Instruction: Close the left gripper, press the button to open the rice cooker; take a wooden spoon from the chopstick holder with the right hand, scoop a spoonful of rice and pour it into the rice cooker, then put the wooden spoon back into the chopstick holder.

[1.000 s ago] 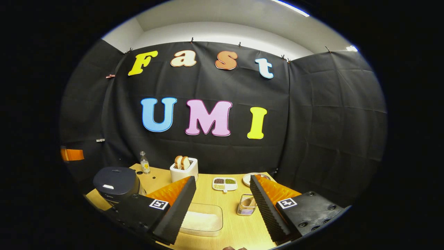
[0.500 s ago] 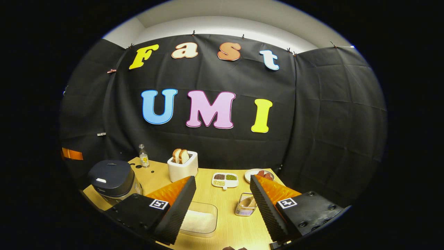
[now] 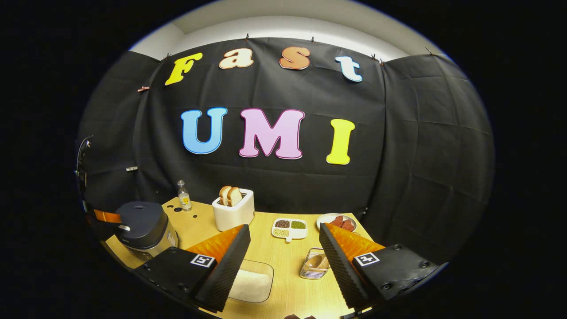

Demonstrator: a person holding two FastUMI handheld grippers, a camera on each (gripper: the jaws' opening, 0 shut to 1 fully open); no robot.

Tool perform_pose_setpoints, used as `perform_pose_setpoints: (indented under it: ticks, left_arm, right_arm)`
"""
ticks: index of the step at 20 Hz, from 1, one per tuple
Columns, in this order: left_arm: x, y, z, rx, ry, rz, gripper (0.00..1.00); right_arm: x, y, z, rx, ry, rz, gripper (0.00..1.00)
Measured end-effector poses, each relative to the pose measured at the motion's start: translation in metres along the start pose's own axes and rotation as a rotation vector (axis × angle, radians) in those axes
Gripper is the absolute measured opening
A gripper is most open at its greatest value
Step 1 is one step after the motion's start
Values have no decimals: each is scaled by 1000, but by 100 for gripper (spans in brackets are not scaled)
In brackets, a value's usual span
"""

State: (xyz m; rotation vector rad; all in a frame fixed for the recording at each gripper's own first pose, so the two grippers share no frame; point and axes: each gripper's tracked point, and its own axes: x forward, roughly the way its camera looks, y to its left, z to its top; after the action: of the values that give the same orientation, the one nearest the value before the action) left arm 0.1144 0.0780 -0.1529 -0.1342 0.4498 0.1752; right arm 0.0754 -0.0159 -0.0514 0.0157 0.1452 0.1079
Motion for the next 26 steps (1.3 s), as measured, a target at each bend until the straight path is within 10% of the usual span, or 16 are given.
perform_pose_setpoints:
  ticks: [19, 26]
  left_arm:
    - [9, 7, -13, -156, 5, -21, 6]
    - [-38, -3, 85, -76, -252, 56, 6]
  right_arm:
    - [23, 9, -27, -55, 95, 66, 98]
    - [23, 15, -21, -65, 78, 85, 98]
